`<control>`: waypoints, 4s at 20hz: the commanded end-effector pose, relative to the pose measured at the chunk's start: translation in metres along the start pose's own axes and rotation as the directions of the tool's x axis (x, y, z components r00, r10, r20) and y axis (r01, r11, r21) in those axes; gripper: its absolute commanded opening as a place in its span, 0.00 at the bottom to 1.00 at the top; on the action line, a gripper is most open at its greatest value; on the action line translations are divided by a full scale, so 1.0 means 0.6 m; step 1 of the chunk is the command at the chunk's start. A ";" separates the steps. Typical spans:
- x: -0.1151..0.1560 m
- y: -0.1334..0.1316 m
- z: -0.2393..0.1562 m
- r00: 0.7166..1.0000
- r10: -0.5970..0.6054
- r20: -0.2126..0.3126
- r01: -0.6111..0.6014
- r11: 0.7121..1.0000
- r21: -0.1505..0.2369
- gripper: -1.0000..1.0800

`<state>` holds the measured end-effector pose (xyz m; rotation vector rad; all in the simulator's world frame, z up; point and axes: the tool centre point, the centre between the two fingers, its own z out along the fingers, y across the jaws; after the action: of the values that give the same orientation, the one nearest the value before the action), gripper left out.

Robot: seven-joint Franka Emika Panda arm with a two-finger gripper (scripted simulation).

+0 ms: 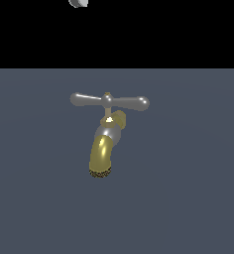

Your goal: Turn on the faucet by rotating a designated handle.

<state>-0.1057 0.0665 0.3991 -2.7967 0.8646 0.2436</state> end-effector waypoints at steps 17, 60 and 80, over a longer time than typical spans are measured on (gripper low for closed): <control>0.119 -0.093 0.153 0.850 0.526 -0.017 -0.526 0.850 -0.019 0.00; 0.219 -0.163 0.324 0.350 0.912 -0.215 -0.912 0.384 0.146 0.00; 0.138 -0.138 0.339 0.349 0.912 -0.215 -0.912 0.384 0.146 0.00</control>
<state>-0.0029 0.1330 0.1971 -1.9552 2.4516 -0.0061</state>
